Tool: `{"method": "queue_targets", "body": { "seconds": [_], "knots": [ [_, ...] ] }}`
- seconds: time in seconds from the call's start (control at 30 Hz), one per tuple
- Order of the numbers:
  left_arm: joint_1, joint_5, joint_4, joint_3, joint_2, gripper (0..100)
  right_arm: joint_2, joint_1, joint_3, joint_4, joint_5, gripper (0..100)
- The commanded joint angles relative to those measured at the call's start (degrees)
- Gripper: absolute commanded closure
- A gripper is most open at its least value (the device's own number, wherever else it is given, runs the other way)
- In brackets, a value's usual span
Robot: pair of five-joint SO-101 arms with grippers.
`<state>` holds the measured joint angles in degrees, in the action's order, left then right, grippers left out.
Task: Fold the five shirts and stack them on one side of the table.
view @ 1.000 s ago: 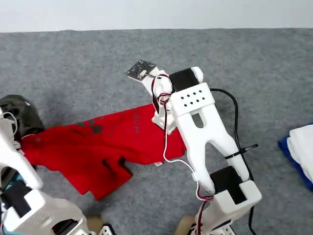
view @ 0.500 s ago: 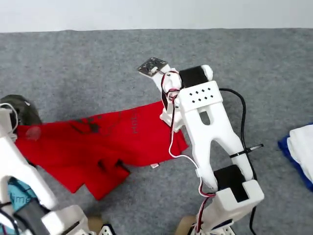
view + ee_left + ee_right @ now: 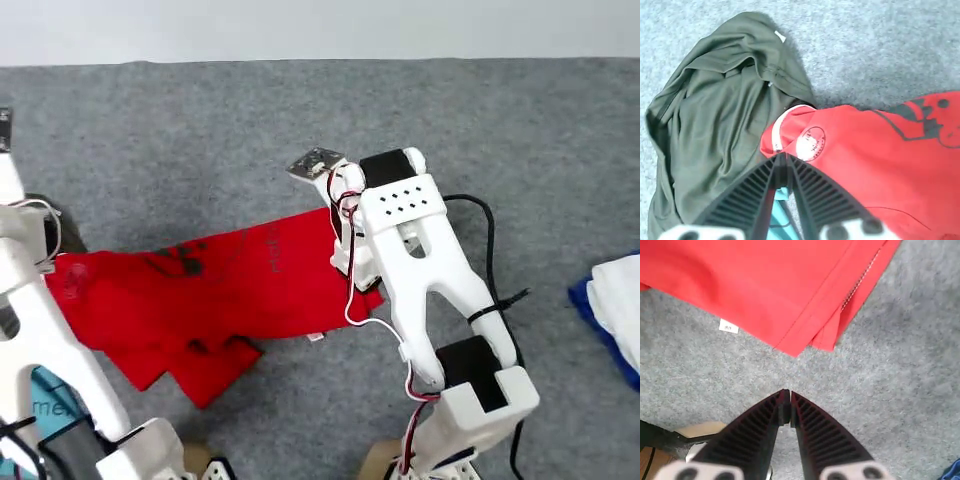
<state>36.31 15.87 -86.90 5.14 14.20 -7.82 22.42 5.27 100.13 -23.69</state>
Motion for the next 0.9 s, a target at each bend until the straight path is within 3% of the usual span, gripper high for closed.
{"method": "queue_targets", "body": {
  "seconds": [0.0, 0.3, 0.47, 0.57, 0.87],
  "knots": [
    [-1.3, 0.4, 0.2, -2.1, 2.3, 100, 0.2, -0.5, 0.3, 0.1, 0.5, 98.9],
    [-5.5, 0.4, 0.1, -2.1, 2.2, 99, -2.9, -0.6, 0.5, 0.1, 0.2, 98.9],
    [-5.7, 0.5, 0.4, -0.3, 2.3, 88, -7.1, -0.5, 4.4, -1.5, 0.3, 98.7],
    [-5.5, 2.6, 1.9, 3.1, 2.3, 86, -9.8, -0.3, 9.3, -2.3, 0.3, 98.7],
    [2.2, 5.6, 10.5, 13.0, 2.4, 86, -23.6, -0.6, 26.3, -3.3, 0.3, 94.2]
  ]
}}
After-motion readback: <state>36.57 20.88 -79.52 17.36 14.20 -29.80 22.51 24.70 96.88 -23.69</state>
